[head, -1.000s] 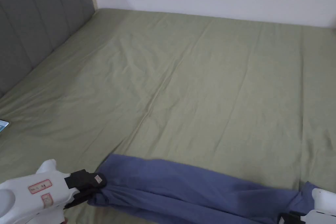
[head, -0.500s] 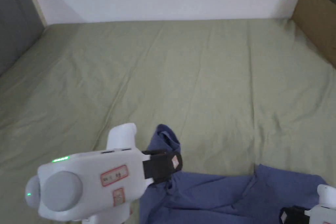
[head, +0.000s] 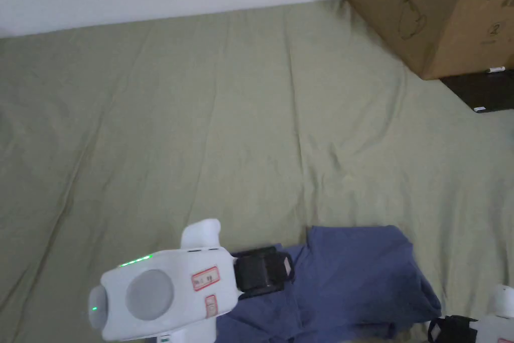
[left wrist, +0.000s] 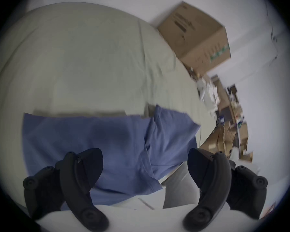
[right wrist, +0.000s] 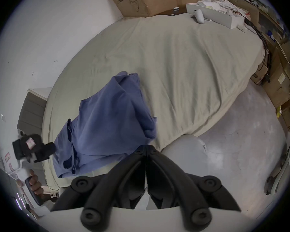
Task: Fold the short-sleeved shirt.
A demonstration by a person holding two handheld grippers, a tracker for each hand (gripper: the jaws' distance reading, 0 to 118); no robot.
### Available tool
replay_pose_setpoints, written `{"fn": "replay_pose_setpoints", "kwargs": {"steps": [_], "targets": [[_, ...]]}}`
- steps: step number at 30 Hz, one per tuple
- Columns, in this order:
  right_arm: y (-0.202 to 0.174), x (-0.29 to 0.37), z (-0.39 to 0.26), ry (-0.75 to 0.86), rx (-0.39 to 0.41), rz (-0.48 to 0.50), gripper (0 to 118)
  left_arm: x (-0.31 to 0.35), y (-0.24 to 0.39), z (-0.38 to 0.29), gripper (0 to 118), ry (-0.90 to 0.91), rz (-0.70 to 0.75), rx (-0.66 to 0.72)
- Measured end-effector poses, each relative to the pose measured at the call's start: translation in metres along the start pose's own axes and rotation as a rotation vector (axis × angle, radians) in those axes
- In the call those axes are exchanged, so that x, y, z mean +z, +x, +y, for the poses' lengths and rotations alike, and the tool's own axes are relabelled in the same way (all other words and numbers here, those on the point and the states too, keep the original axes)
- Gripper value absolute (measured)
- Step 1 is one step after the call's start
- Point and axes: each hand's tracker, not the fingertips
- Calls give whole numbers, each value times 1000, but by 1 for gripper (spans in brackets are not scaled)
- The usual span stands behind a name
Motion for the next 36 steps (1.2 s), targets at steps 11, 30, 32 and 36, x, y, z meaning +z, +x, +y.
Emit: {"fn": "replay_pose_setpoints", "kwargs": {"steps": [11,30,32,36], "targets": [[-14,-13,1,-11,55,59,0,7,-39,-28,4,7,20,117],[-45,-5,1,-10,161,35,1,49,-54,-48,101,16,-115,128],[-55,-4,0,-11,184,31,0,76,-80,-51,116,64,-82,159],[-80,-2,-4,-7,226,26,0,107,-143,-61,115,146,-54,305]]}}
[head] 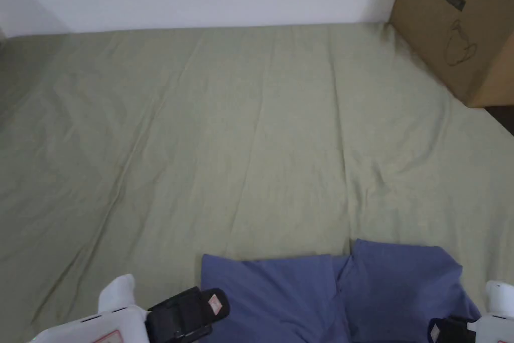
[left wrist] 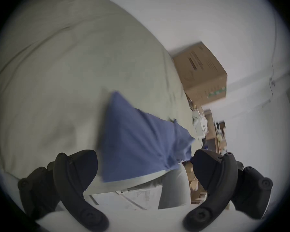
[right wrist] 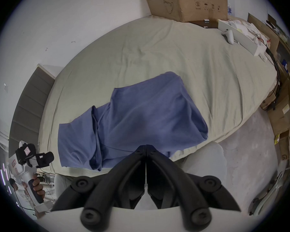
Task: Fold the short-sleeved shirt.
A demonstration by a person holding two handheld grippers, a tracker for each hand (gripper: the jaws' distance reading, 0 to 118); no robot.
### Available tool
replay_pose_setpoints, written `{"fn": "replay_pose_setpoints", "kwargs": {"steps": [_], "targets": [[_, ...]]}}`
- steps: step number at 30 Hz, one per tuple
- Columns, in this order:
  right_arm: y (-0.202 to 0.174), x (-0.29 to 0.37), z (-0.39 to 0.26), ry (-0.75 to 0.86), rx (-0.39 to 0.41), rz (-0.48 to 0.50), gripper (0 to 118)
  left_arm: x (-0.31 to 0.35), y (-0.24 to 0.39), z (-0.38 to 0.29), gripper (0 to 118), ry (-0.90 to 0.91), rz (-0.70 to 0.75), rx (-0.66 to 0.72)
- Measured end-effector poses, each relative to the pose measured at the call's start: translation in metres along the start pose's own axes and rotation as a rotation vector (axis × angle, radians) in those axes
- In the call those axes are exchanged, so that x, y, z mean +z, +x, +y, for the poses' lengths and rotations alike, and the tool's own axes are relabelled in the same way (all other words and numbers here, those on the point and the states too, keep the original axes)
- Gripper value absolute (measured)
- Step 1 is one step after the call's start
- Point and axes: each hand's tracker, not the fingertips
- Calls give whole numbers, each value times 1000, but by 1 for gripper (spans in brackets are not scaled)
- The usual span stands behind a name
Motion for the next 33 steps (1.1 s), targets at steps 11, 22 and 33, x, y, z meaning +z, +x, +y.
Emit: {"fn": "replay_pose_setpoints", "kwargs": {"steps": [11,22,33], "targets": [[-40,5,4,-45,-3,157,1,-68,-59,-10,87,-52,-388,317],[-40,6,8,-34,51,135,0,-67,-66,9,14,-98,-269,307],[-52,-16,8,-68,86,163,0,92,-130,43,14,149,9,219]]}}
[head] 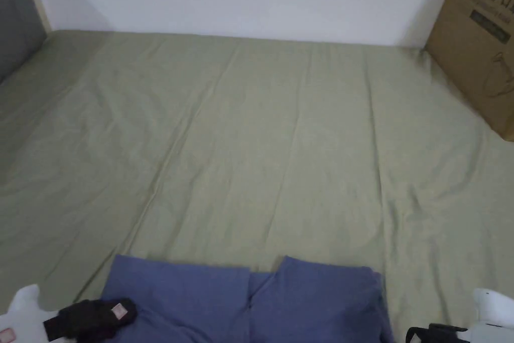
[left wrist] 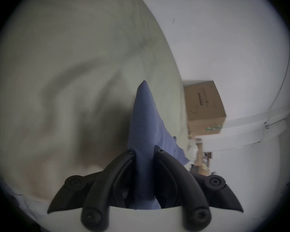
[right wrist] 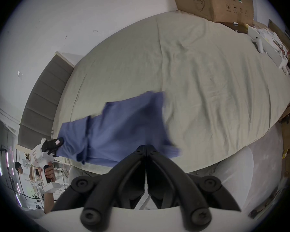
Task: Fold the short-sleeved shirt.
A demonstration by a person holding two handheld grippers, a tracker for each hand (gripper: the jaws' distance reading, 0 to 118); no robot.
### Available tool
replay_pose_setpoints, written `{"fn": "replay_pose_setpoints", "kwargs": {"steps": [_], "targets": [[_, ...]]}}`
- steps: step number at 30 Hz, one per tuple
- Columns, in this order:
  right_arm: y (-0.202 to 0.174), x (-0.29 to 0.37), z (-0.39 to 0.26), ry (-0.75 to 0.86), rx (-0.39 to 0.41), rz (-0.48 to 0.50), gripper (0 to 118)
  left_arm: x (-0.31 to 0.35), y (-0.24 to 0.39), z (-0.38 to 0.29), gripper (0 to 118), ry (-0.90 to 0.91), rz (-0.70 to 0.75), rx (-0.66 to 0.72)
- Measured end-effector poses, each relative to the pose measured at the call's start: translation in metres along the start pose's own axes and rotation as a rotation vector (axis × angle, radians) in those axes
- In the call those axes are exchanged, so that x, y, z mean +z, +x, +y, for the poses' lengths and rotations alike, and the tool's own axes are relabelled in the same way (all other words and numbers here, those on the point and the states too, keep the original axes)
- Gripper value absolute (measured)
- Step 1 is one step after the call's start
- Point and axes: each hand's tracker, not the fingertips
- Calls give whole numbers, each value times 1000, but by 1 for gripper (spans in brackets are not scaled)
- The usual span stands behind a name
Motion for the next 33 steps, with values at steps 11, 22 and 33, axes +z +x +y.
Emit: {"fn": "replay_pose_setpoints", "kwargs": {"steps": [11,22,33], "targets": [[5,-9,-3,-14,-18,64,1,50,77,-2,14,125,52,-133],[59,15,-20,34,-138,24,0,-94,224,-77,15,-212,-45,-481],[113,42,-44,70,-269,-43,0,-137,203,-86,109,-326,19,-287]]}}
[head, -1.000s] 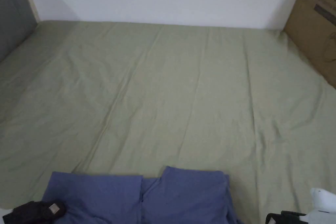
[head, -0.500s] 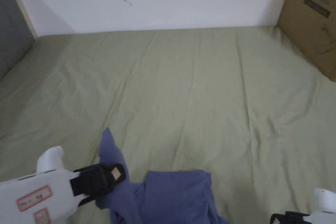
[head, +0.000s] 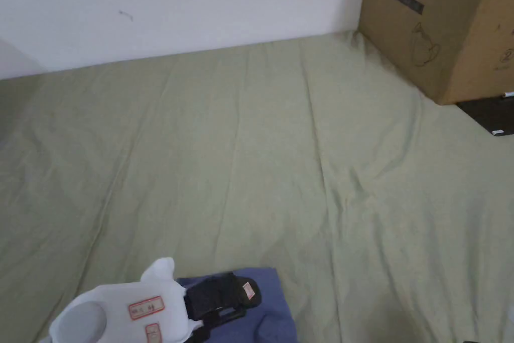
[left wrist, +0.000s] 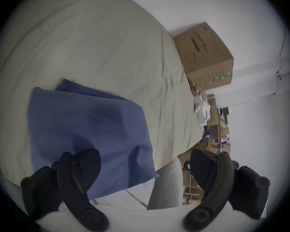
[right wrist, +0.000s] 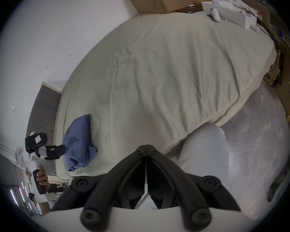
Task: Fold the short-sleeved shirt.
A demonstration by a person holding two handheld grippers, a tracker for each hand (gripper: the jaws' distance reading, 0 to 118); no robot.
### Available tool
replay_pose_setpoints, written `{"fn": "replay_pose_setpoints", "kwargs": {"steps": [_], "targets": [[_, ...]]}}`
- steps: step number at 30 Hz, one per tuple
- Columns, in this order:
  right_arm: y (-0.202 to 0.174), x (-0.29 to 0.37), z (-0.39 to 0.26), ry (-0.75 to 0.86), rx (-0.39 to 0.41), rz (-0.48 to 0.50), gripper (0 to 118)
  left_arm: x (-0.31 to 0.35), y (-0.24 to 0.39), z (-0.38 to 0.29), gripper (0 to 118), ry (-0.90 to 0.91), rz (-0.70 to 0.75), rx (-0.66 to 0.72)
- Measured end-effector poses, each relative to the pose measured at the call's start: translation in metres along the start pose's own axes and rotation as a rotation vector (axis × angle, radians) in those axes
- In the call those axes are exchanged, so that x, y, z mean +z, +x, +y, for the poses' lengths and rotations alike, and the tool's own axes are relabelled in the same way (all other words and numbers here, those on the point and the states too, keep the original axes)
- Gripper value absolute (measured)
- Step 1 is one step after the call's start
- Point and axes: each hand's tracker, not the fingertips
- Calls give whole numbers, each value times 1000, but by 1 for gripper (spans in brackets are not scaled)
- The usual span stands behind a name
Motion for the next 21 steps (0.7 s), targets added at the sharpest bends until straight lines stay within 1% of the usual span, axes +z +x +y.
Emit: {"fn": "replay_pose_setpoints", "kwargs": {"steps": [1,2,4,5,6,9,11,15,18,21], "targets": [[2,-1,0,-4,0,-4,0,9,-4,-1,103,25,7,-13],[-3,-1,-2,-9,0,-10,0,17,-9,-2,81,59,30,-35],[-5,-4,-3,-14,-1,-15,0,25,-12,-5,18,97,127,-54],[-6,-5,-5,-15,-4,-11,0,23,-16,-5,6,83,169,-58],[-9,-5,-4,-16,-8,-2,0,21,-19,-6,5,66,187,-48],[-19,-8,-4,-16,-5,19,0,5,-23,-12,5,40,145,-35],[-26,-8,-1,-16,12,25,0,-12,-14,-17,5,1,84,-57],[-33,-9,2,-21,41,32,0,-65,4,-29,5,-125,39,-107],[-35,-7,2,-20,58,22,0,-103,12,-41,5,-202,106,-136],[-40,-7,1,-26,71,27,0,-108,23,-48,5,-223,9,-111]]}}
